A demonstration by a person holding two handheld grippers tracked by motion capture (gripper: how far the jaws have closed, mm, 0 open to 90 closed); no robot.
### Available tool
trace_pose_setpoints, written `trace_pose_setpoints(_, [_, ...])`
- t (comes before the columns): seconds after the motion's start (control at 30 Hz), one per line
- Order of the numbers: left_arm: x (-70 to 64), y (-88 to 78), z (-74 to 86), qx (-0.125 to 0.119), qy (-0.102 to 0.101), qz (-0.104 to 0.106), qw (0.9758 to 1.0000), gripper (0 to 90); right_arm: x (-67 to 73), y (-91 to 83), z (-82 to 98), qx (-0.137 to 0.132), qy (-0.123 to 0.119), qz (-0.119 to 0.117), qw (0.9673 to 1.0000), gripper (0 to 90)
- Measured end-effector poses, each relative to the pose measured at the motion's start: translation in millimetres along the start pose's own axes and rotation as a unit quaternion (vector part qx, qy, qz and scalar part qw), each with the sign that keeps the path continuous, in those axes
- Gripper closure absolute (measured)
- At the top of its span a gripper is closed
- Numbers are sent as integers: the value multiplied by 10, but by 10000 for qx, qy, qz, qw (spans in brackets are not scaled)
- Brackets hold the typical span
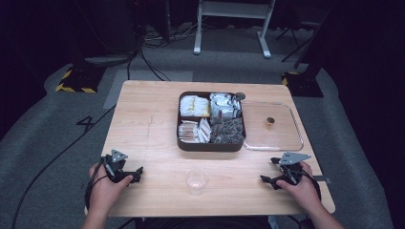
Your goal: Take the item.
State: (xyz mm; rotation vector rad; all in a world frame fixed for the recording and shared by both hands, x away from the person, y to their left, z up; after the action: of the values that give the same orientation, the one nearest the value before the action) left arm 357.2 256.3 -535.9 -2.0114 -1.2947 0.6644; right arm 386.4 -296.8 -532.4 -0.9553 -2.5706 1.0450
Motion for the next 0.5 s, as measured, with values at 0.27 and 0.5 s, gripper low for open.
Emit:
trace_pose_setpoints(0.27, [-53, 10, -6, -8, -114, -87, 9999, 3, -1, 2, -3, 1, -1, 2, 10000, 94])
trace_pose_setpoints(0.5, [-148, 34, -63, -238, -159, -121, 9995, 170, 1, 1, -3, -3, -7, 8, 10000, 97])
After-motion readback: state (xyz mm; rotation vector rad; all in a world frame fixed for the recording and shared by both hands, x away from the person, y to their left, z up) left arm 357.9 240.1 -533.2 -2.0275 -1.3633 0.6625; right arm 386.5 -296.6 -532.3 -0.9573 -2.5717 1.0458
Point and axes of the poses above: each handheld gripper's, and its own axes: y roughly forward along the jaws, z roughly out of its underside, x roughly to its left, the point moved 4 cm from there along y, roughly forward along the jaws, and after that the axes turned 4 degrees about z, right-handed, at the moved point
